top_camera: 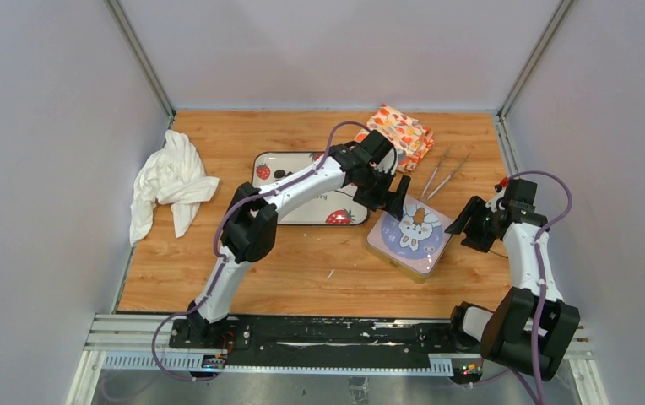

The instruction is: Pack the chocolate

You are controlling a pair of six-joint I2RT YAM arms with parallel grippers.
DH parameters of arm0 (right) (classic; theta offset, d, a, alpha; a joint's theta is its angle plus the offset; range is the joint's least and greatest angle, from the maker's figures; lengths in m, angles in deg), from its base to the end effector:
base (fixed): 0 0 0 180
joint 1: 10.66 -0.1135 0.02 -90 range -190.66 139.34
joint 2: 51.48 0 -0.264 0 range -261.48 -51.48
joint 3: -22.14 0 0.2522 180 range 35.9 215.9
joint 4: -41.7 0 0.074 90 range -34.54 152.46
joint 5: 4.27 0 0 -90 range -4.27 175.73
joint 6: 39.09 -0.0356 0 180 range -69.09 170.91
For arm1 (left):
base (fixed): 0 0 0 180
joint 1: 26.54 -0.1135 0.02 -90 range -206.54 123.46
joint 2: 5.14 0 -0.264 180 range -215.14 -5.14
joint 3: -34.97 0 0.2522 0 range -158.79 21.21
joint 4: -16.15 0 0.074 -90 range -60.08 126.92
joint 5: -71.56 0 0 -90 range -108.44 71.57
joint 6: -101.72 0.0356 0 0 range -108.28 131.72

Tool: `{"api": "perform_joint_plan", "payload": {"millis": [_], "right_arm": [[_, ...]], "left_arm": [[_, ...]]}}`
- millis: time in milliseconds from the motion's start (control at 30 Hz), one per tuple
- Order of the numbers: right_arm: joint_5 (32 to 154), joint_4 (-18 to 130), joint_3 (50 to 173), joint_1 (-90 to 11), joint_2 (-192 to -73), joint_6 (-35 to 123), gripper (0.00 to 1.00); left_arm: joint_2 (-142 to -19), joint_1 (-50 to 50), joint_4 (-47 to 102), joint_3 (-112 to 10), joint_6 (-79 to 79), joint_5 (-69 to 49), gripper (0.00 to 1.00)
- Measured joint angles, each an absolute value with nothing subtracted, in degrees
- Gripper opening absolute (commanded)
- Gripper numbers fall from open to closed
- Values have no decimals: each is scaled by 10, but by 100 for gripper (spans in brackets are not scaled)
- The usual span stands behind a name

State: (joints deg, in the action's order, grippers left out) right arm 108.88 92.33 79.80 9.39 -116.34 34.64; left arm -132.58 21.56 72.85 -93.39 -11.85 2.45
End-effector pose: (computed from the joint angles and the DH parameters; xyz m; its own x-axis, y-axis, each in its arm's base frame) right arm 0.2067 -0.0605 0.2305 -0.7301 0.5407 -0.4179 0.3366 0.8167 0.4686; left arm 0.3198 -0.3754 0.2385 -0.8378 0.3743 -0.3976 0.5393 0.6812 -0.4951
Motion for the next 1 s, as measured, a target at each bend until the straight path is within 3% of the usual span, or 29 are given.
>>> {"api": "perform_joint_plan", "payload": {"millis": [1000], "right_arm": [[1166, 930, 767, 94, -1144, 271, 63]], "left_arm": [[-1378, 220, 795, -959, -99, 116, 95]]}}
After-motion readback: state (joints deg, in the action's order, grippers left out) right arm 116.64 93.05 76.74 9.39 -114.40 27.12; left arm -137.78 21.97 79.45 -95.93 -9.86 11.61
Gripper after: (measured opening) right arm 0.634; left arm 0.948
